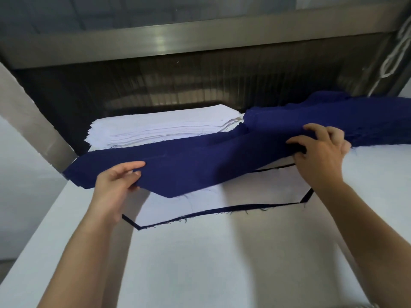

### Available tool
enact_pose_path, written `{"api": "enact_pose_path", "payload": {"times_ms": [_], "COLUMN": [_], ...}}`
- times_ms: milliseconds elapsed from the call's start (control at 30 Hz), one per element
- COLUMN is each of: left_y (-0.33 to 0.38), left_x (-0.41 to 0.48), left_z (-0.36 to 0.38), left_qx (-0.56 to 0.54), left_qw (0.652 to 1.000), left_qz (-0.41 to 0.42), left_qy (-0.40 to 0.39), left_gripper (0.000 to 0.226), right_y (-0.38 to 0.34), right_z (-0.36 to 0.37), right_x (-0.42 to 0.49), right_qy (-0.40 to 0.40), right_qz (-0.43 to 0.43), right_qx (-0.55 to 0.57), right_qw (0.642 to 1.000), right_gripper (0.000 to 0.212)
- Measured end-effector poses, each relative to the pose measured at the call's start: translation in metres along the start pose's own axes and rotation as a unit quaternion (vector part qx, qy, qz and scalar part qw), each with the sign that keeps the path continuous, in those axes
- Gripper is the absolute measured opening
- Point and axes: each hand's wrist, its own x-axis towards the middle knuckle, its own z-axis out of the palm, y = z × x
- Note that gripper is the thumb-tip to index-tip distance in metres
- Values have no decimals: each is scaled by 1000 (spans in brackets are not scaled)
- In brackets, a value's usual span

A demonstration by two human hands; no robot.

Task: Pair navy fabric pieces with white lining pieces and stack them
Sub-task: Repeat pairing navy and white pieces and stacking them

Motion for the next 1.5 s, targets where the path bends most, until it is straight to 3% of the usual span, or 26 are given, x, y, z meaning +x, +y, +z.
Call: {"api": "enact_pose_path", "payload": {"times_ms": [167,300,433,600,700,800,900,1033,1100,1200,1300,1500], "left_y": [-8,-12,-13,-18,-21,-25,-30,-32,-30,-28,-25,-21], "left_x": [-8,-16,-18,-20,-18,-15,-15,-15,-15,-17,-18,-20], "left_z": [-15,-13,-14,-16,-20,-24,-27,-26,-25,-26,-27,-26], "left_qx": [-24,-77,-92,-135,-89,-54,-7,92,161,182,201,221], "left_qw": [999,996,995,988,989,989,992,990,979,973,967,963], "left_qz": [12,-11,-15,-17,13,27,36,57,73,76,75,67], "left_qy": [32,36,24,78,117,132,118,95,102,121,136,142], "left_gripper": [32,27,23,29,33,37,36,29,31,26,25,28], "right_y": [0,-3,4,8,5,5,9,13,14,15,16,17], "right_z": [5,10,10,6,4,0,-2,7,11,14,12,6], "right_x": [-13,-26,-28,-33,-36,-38,-36,-35,-34,-33,-32,-34], "right_qy": [23,43,22,1,-34,-81,-70,-37,-47,-82,-78,-47], "right_qz": [27,-77,-181,-174,-200,-159,-52,44,19,-37,-41,-28], "right_qx": [110,192,194,236,240,305,403,373,322,271,269,278], "right_qw": [993,977,964,956,949,935,911,926,946,958,959,959], "right_gripper": [24,26,27,26,19,33,38,28,27,43,54,53]}}
